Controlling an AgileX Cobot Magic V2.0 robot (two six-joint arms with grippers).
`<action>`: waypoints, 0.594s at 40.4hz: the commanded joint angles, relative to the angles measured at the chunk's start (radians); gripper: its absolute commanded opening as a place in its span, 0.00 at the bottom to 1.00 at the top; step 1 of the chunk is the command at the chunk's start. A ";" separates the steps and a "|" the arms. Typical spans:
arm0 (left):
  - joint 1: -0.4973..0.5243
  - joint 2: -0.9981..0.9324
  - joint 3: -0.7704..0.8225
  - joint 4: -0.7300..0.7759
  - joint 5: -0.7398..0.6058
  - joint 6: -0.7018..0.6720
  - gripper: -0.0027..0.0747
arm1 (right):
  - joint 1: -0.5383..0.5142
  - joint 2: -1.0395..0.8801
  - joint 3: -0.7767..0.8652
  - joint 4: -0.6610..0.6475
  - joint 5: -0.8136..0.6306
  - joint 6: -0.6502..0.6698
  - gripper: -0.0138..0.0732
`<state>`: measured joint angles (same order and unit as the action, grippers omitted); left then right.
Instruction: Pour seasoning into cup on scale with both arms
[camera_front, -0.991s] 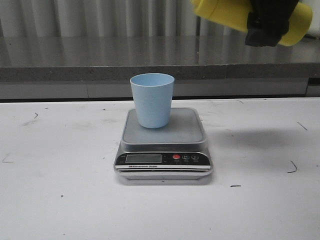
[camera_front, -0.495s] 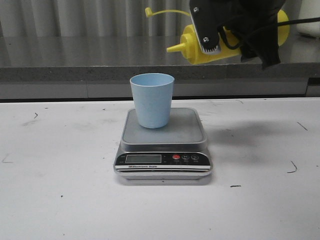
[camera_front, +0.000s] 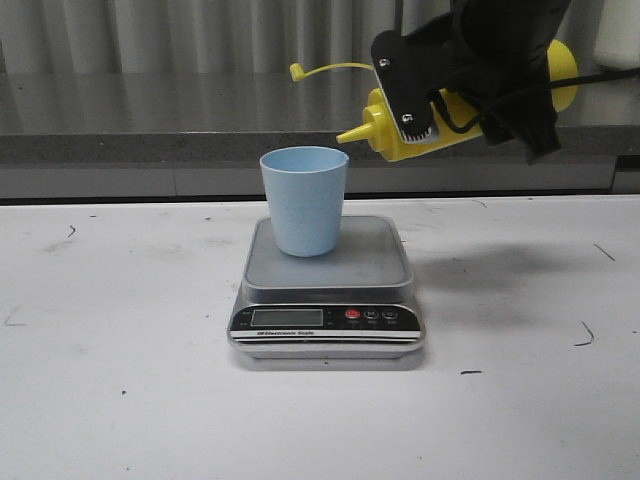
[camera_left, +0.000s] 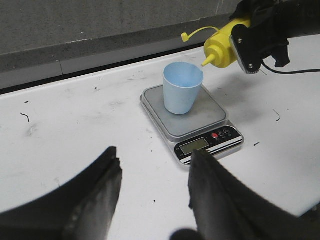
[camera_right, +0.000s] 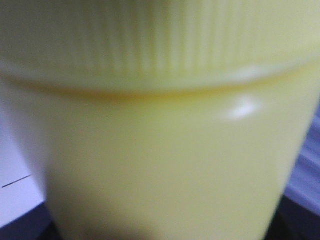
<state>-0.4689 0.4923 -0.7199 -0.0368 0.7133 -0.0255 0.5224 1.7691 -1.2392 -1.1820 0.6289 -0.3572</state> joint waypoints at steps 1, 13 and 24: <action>0.002 0.007 -0.026 -0.003 -0.082 -0.009 0.44 | 0.001 -0.055 -0.038 -0.093 0.032 0.001 0.56; 0.002 0.007 -0.026 -0.003 -0.082 -0.009 0.44 | 0.001 -0.055 -0.038 -0.101 0.042 0.007 0.56; 0.002 0.007 -0.026 -0.003 -0.082 -0.009 0.44 | 0.001 -0.056 -0.038 -0.094 0.009 0.224 0.56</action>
<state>-0.4689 0.4923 -0.7199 -0.0368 0.7133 -0.0255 0.5224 1.7691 -1.2392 -1.1998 0.6434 -0.2582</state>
